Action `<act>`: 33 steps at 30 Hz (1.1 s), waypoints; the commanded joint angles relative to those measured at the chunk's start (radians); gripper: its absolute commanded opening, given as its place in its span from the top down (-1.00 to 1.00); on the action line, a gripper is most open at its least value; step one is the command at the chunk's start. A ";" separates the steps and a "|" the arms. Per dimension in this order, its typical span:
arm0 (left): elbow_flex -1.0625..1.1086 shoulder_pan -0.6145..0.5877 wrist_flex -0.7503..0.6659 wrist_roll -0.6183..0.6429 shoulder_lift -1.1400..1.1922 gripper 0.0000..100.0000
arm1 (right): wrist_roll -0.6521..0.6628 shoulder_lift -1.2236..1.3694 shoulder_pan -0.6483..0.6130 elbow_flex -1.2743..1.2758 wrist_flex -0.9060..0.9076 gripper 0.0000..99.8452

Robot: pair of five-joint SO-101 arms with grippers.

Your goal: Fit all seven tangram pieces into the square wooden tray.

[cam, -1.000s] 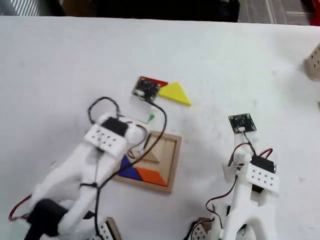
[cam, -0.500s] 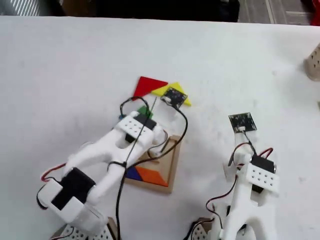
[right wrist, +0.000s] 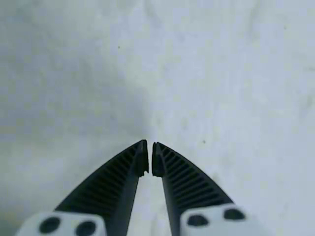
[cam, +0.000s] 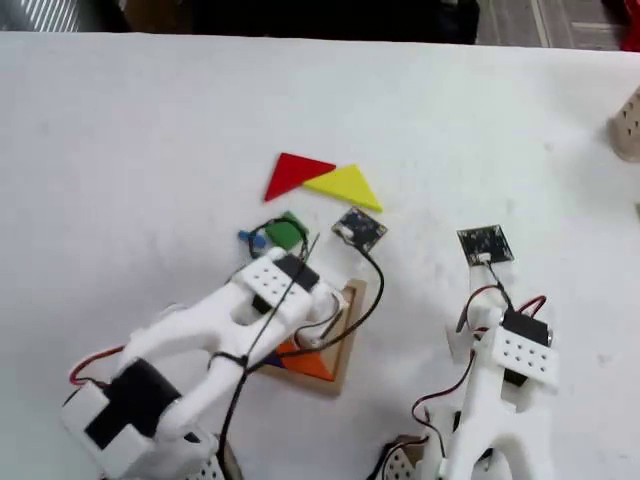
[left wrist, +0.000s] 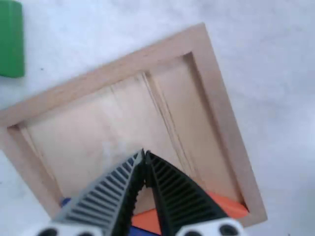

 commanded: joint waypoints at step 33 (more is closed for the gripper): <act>0.107 0.019 -0.092 -0.003 -0.130 0.95 | 0.015 -0.016 0.004 0.000 -0.035 0.97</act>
